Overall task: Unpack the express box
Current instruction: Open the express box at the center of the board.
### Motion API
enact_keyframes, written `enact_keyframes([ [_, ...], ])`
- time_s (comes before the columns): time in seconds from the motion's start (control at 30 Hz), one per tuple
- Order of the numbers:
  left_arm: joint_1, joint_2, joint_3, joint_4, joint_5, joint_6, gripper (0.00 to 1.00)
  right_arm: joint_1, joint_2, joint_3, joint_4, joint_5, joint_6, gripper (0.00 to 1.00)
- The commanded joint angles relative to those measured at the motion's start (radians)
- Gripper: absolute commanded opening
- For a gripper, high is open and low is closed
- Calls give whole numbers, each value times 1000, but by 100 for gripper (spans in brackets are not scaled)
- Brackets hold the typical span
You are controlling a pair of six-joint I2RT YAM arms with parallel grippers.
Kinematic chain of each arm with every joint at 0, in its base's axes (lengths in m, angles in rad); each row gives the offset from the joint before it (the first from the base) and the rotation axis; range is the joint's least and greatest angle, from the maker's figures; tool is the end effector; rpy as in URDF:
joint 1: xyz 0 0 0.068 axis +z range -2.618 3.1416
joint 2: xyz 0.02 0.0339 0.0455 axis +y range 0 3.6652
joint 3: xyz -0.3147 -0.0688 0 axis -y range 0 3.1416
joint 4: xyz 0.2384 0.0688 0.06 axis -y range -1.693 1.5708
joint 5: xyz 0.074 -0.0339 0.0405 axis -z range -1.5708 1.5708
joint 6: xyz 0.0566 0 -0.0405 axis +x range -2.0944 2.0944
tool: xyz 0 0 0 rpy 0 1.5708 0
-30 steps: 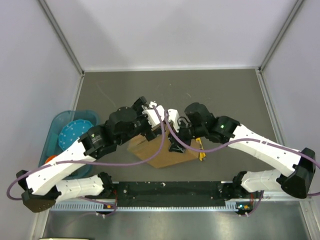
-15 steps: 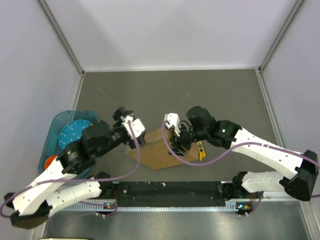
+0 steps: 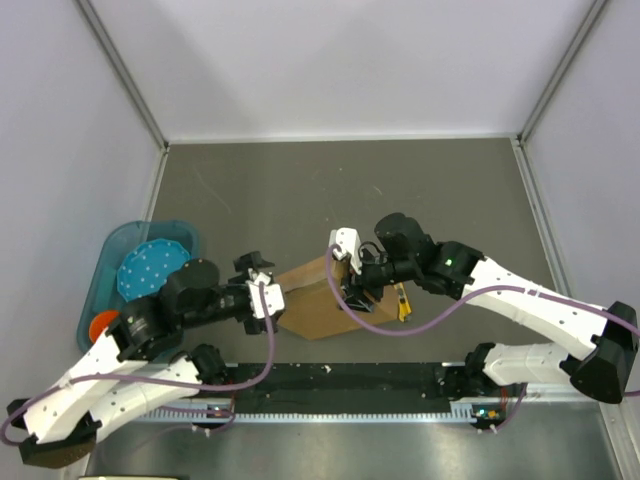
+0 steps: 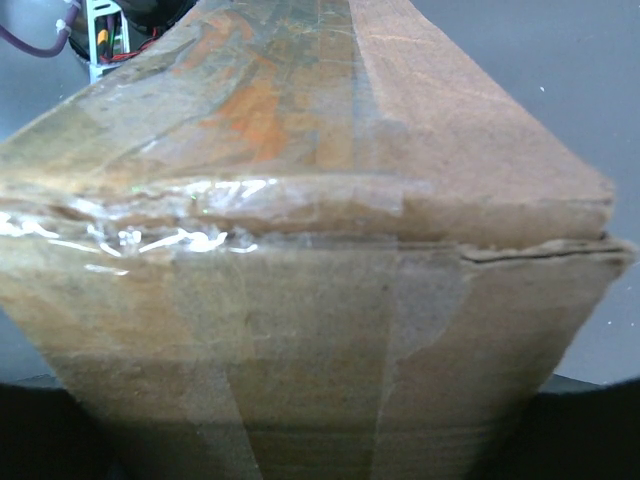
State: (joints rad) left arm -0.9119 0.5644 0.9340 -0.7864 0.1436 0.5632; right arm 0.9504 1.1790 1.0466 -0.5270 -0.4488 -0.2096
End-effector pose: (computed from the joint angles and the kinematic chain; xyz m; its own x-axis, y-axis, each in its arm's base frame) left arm 0.0387 -0.0632 0.3713 0.2510 0.5389 -0.8041 0.8617 0.2540 0.4392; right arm 0.1212 0.2119 0.3558 -0.1544 -0.5385 -0.8284 -0.9861 0.1357 0.0955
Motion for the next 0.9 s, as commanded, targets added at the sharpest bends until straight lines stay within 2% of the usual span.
enact_keyframes([
  [0.0,5,41,-20,33,10,32,99,-7,-24,-13,32,4,-34,0],
  [0.87,38,92,-6,150,-107,76,99,-9,-35,-37,32,-45,-30,0],
])
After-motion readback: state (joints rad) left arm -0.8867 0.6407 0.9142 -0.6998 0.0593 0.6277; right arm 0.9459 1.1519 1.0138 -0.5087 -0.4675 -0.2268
